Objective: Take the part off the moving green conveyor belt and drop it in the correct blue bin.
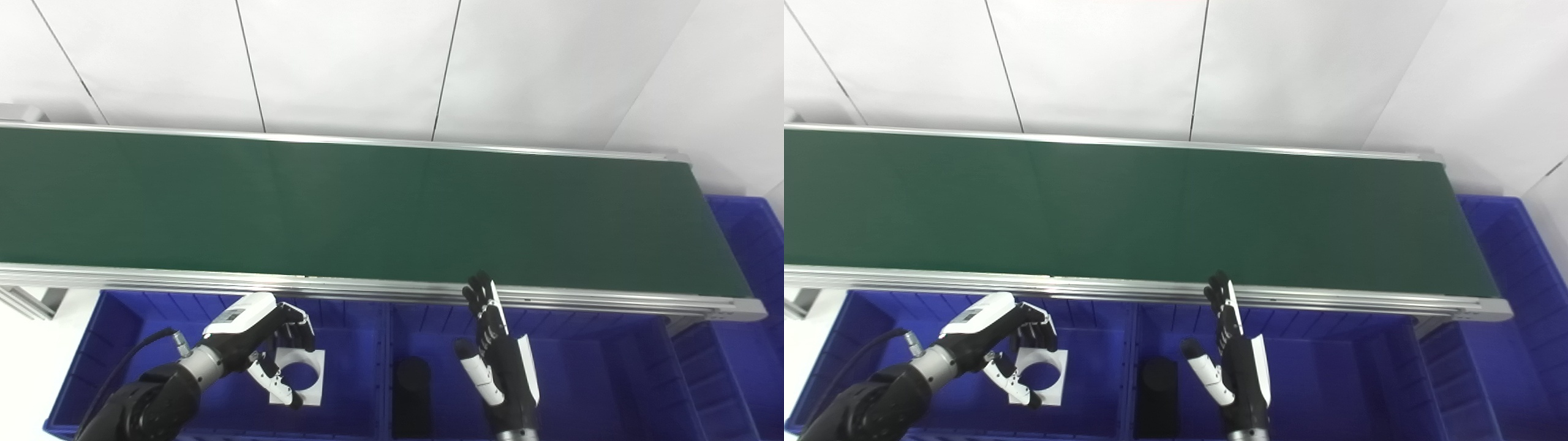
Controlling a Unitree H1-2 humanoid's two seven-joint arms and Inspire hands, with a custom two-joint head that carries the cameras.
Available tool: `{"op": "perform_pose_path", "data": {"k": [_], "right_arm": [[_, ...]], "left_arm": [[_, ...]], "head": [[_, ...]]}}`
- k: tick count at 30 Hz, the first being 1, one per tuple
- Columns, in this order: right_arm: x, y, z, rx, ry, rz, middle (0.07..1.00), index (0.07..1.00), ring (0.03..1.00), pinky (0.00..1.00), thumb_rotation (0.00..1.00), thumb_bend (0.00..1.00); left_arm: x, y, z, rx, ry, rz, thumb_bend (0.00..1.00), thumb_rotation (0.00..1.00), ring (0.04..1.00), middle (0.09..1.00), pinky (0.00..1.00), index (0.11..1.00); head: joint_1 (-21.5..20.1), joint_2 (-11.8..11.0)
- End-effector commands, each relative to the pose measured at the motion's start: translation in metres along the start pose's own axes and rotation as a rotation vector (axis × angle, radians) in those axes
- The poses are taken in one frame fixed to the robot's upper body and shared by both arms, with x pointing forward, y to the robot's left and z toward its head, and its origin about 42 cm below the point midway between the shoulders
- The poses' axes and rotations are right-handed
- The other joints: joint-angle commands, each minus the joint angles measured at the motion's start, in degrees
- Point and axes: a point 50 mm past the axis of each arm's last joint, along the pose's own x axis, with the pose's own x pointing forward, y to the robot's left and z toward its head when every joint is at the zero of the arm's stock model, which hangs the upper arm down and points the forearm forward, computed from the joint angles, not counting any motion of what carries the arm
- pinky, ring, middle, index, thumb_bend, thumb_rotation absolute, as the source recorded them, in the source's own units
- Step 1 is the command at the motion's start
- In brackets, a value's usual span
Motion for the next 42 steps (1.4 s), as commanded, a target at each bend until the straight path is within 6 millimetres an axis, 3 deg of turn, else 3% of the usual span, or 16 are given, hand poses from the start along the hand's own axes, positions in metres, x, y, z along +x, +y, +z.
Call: {"op": "perform_pose_path", "data": {"k": [1,2,3,4,5,8,10,12,17,20,23,26,31,42], "right_arm": [[0.005,0.004,0.012,0.018,-0.053,0.005,0.98,1.0,0.972,0.99,0.78,0.77],[0.005,0.004,0.012,0.013,-0.051,0.003,0.978,1.0,0.971,0.99,0.78,0.78],[0.005,0.004,0.011,0.009,-0.05,0.001,0.976,1.0,0.967,0.99,0.78,0.77],[0.005,0.005,0.011,0.008,-0.05,0.0,0.976,1.0,0.966,0.99,0.78,0.77],[0.005,0.005,0.011,0.007,-0.049,0.0,0.974,1.0,0.963,0.99,0.78,0.77],[0.005,0.005,0.011,0.008,-0.051,0.0,0.974,1.0,0.961,0.99,0.77,0.77],[0.004,0.006,0.011,0.012,-0.051,0.0,0.973,1.0,0.96,0.98,0.77,0.77],[0.004,0.006,0.011,0.023,-0.044,0.002,0.977,1.0,0.968,0.99,0.76,0.78],[0.002,0.005,0.011,0.006,-0.046,0.004,0.973,1.0,0.968,0.98,0.77,0.76],[0.001,0.005,0.011,0.004,-0.04,0.003,0.975,1.0,0.963,0.97,0.77,0.76],[0.0,0.004,0.013,0.019,-0.031,0.006,0.98,1.0,0.971,0.97,0.77,0.77],[-0.001,0.004,0.014,0.03,-0.031,0.008,0.977,1.0,0.969,0.98,0.75,0.77],[-0.004,0.002,0.015,0.012,-0.02,0.012,0.978,1.0,0.981,1.0,0.77,0.76],[-0.008,-0.003,0.015,0.016,-0.018,0.018,0.98,1.0,0.979,1.0,0.75,0.75]], "left_arm": [[-0.001,0.018,0.005,0.077,-0.014,0.048,0.51,0.0,0.491,0.458,0.4,0.541],[-0.001,0.018,0.005,0.086,-0.001,0.044,0.53,0.02,0.538,0.514,0.44,0.589],[-0.001,0.017,0.005,0.091,0.009,0.041,0.57,0.07,0.648,0.67,0.53,0.715],[-0.002,0.017,0.006,0.098,0.022,0.034,0.58,0.07,0.659,0.685,0.54,0.727],[-0.002,0.017,0.006,0.102,0.031,0.03,0.61,0.14,0.755,0.778,0.64,0.786],[-0.004,0.017,0.006,0.108,0.039,0.033,0.63,0.18,0.812,0.835,0.7,0.822],[-0.007,0.017,0.008,0.119,0.039,0.044,0.68,0.27,0.893,0.916,0.83,0.9],[-0.01,0.017,0.01,0.081,0.012,0.053,0.71,0.34,0.925,0.948,0.87,0.93],[-0.016,0.019,0.014,-0.077,-0.052,0.045,0.7,0.45,0.95,0.976,0.87,0.965],[-0.026,0.011,0.024,-0.308,-0.181,0.069,0.71,0.56,0.943,0.981,0.85,0.98],[-0.031,0.001,0.034,-0.441,-0.253,0.12,0.71,0.6,0.954,0.982,0.87,0.986],[-0.033,-0.013,0.046,-0.573,-0.328,0.208,0.75,0.74,0.977,0.997,0.96,0.999],[-0.031,-0.034,0.051,-0.68,-0.362,0.326,0.77,0.86,1.0,1.0,1.0,1.0],[-0.034,-0.059,0.055,-0.823,-0.345,0.496,0.75,0.98,1.0,1.0,1.0,1.0]], "head": [[0.0,0.0],[0.0,0.0],[0.0,0.0],[-0.1,0.0],[-0.1,0.0],[-0.1,0.0],[-0.2,0.0],[-0.2,0.1],[-0.4,0.2],[-0.5,0.1],[-0.5,0.0],[-0.4,-0.1],[-0.2,-0.2],[0.6,-0.2]]}}
